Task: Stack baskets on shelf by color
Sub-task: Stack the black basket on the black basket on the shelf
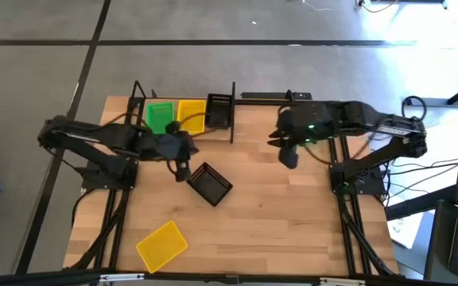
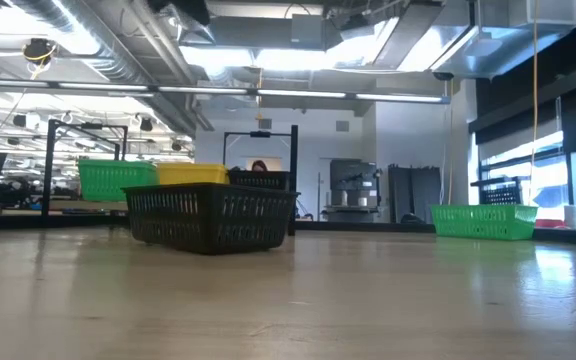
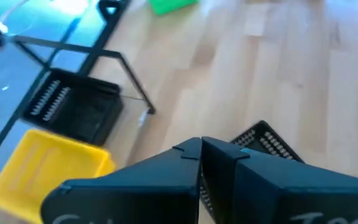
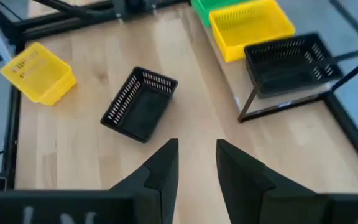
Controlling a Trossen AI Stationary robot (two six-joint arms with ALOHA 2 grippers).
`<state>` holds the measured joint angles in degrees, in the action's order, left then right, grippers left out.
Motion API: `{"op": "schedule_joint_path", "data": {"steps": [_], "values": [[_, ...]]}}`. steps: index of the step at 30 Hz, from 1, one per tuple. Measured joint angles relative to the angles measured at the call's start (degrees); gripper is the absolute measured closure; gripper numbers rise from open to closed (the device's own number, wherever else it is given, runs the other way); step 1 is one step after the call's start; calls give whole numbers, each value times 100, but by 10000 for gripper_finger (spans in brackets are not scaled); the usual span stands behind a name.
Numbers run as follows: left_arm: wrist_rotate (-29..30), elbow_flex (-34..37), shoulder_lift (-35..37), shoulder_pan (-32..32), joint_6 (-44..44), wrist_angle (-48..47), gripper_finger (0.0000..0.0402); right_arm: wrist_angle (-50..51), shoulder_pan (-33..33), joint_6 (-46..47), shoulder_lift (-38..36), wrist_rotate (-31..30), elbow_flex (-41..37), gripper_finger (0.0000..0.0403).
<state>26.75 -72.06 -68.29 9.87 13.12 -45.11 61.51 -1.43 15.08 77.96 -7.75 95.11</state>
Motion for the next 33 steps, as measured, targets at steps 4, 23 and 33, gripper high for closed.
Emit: {"op": "schedule_joint_path", "data": {"steps": [4,23,33], "values": [[144,-7,364,0,177,-247,392,-101,0,164,429,76,0,295],[55,5,956,428,-24,-1433,388,-1274,-113,3282,2702,289,0,295],[65,5,1088,673,-24,-1586,388,-1704,-109,3396,3594,388,-4,295]]}}
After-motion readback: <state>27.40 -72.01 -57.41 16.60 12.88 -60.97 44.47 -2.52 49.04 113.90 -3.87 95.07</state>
